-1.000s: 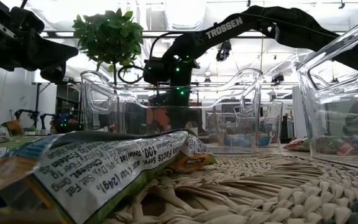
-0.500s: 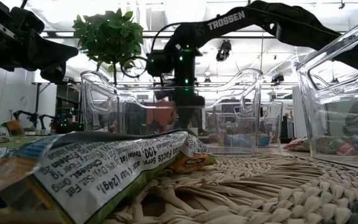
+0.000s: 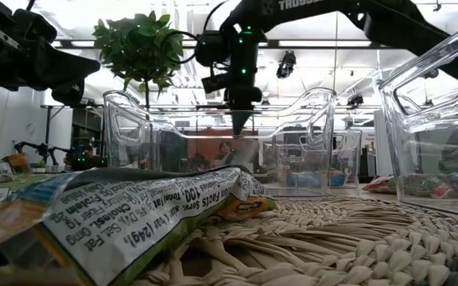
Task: Pick and place Granola Bars by type
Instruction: Put the yellow granola bar into the top transparent bin
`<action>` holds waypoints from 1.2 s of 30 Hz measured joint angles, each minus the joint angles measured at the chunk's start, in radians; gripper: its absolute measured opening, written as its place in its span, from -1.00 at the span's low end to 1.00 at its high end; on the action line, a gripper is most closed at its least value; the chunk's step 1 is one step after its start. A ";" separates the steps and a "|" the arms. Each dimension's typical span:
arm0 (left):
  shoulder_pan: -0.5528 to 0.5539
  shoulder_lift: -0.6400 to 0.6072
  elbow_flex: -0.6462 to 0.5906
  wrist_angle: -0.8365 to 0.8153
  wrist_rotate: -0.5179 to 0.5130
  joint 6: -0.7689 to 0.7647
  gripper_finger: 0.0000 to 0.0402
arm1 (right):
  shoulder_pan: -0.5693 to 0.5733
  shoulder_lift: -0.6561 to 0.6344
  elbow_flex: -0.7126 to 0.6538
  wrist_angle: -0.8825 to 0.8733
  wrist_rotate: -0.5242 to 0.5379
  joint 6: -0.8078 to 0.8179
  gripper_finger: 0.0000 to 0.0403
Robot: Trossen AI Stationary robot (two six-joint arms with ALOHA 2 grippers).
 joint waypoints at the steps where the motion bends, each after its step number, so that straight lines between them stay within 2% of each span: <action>1: 0.000 0.000 0.000 0.000 0.000 0.000 -1.00 | 0.000 -0.003 0.000 -0.003 0.000 0.005 -0.96; 13: 0.000 0.000 0.000 0.000 0.000 0.000 -1.00 | -0.001 -0.012 0.000 -0.004 0.000 0.006 -0.96; 22: 0.000 0.000 0.000 0.000 0.000 0.000 -1.00 | -0.001 -0.010 0.000 0.000 -0.002 -0.066 -0.96; 27: 0.000 0.000 0.000 0.000 0.000 0.000 -1.00 | -0.001 -0.011 0.000 -0.002 -0.082 -0.180 -0.96; 31: 0.000 0.000 0.000 0.000 0.000 0.000 -1.00 | -0.001 -0.018 0.000 -0.043 -0.147 -0.202 -0.96; 36: 0.000 0.000 0.000 0.000 0.000 0.000 -1.00 | -0.002 -0.033 0.000 -0.075 -0.153 -0.208 -0.96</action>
